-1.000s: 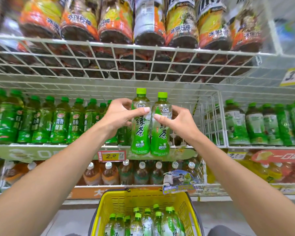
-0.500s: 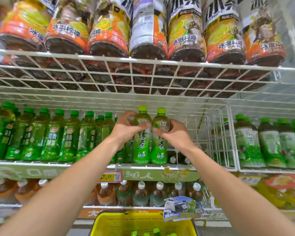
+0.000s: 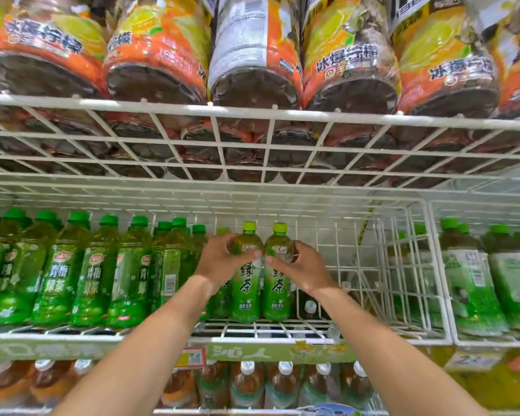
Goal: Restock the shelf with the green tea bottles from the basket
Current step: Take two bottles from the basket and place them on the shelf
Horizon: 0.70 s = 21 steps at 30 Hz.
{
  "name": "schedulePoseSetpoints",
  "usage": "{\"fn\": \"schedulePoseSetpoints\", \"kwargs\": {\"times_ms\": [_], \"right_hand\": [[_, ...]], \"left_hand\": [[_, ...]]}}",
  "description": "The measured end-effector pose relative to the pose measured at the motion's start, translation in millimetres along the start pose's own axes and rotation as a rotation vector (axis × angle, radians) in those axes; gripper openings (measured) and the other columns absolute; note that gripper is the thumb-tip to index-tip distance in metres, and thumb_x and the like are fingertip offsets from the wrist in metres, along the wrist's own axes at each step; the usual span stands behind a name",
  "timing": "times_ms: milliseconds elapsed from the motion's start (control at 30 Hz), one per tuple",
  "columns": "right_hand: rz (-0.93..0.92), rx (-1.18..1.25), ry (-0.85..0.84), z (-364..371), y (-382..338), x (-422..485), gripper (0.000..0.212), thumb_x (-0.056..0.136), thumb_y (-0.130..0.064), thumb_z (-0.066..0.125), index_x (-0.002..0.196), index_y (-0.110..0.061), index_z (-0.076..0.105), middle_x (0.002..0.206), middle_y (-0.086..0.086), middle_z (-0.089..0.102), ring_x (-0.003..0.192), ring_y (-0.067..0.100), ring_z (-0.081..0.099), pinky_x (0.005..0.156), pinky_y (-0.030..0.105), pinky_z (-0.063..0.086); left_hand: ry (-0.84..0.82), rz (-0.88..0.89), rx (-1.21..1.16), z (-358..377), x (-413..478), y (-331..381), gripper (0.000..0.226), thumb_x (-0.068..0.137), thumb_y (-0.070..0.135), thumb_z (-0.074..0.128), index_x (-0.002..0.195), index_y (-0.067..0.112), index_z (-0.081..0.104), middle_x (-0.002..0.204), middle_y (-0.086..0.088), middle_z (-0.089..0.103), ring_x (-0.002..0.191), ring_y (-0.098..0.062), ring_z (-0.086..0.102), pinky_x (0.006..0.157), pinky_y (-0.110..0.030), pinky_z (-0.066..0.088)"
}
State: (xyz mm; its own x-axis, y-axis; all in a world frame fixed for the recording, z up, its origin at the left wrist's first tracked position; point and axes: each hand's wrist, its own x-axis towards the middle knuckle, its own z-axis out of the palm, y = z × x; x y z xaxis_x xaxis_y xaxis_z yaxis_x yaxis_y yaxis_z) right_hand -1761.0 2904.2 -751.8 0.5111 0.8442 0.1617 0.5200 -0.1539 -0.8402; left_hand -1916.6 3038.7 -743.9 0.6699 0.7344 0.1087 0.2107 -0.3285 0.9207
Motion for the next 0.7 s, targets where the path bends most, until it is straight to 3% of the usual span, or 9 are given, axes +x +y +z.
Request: {"fn": "schedulePoseSetpoints", "kwargs": {"times_ms": [133,267,300,367,433,500,600,700], "right_hand": [[-0.009,0.015,-0.020,9,15,13,0.027,0.083,-0.047,0.080,0.106,-0.038,0.069,0.103,-0.024,0.072,0.094,-0.017,0.063,0.083,0.003,0.044],[-0.006,0.004,-0.031,15,25,24,0.039,0.084,-0.051,0.077,0.115,-0.028,0.073,0.106,-0.015,0.076,0.098,-0.007,0.068,0.085,0.013,0.048],[0.012,-0.005,-0.029,16,27,26,0.037,0.084,-0.052,0.076,0.112,-0.028,0.074,0.102,-0.014,0.076,0.094,-0.006,0.068,0.082,0.015,0.049],[0.038,-0.031,-0.025,16,31,29,0.029,0.086,-0.053,0.074,0.103,-0.029,0.074,0.095,-0.014,0.075,0.086,-0.008,0.067,0.076,0.016,0.048],[0.052,-0.063,-0.033,16,32,33,0.020,0.088,-0.052,0.073,0.093,-0.033,0.071,0.088,-0.016,0.072,0.080,-0.011,0.064,0.069,0.013,0.045],[0.056,-0.082,-0.041,17,34,37,0.023,0.089,-0.054,0.071,0.093,-0.032,0.069,0.086,-0.013,0.071,0.079,-0.007,0.063,0.067,0.016,0.044],[0.063,-0.126,-0.053,18,37,43,0.027,0.089,-0.058,0.068,0.092,-0.031,0.067,0.084,-0.012,0.070,0.077,-0.004,0.062,0.066,0.018,0.044],[0.087,-0.179,-0.040,20,41,49,0.031,0.088,-0.061,0.068,0.082,-0.031,0.064,0.079,-0.010,0.067,0.074,-0.001,0.061,0.063,0.019,0.043]], "left_hand": [[0.080,-0.013,0.069,6,10,-13,0.066,0.071,0.040,0.089,0.128,0.018,0.064,0.113,0.008,0.072,0.104,-0.010,0.066,0.100,-0.033,0.051],[0.099,-0.025,0.177,6,19,-17,0.068,0.064,0.059,0.087,0.118,0.023,0.068,0.107,0.015,0.073,0.097,-0.007,0.069,0.093,-0.033,0.056],[0.103,-0.037,0.212,6,22,-16,0.057,0.066,0.056,0.087,0.110,0.025,0.071,0.100,0.014,0.073,0.091,-0.005,0.070,0.086,-0.026,0.056],[0.090,-0.053,0.284,7,29,-15,0.031,0.072,0.044,0.088,0.092,0.026,0.073,0.076,0.014,0.070,0.061,0.007,0.063,0.056,-0.010,0.047],[0.075,-0.060,0.353,7,37,-13,0.027,0.073,0.040,0.088,0.086,0.020,0.076,0.061,0.009,0.066,0.041,0.006,0.053,0.041,-0.009,0.035],[0.090,-0.076,0.424,6,43,-11,0.035,0.070,0.043,0.089,0.086,0.014,0.077,0.065,-0.001,0.070,0.047,-0.001,0.056,0.044,-0.014,0.038],[0.109,-0.082,0.548,8,48,-8,0.041,0.068,0.049,0.088,0.080,0.012,0.074,0.071,-0.003,0.071,0.065,-0.012,0.066,0.058,-0.029,0.055],[0.110,-0.074,0.624,12,50,-4,0.041,0.069,0.052,0.086,0.079,0.015,0.070,0.074,0.001,0.068,0.071,-0.014,0.067,0.059,-0.029,0.053]]}}
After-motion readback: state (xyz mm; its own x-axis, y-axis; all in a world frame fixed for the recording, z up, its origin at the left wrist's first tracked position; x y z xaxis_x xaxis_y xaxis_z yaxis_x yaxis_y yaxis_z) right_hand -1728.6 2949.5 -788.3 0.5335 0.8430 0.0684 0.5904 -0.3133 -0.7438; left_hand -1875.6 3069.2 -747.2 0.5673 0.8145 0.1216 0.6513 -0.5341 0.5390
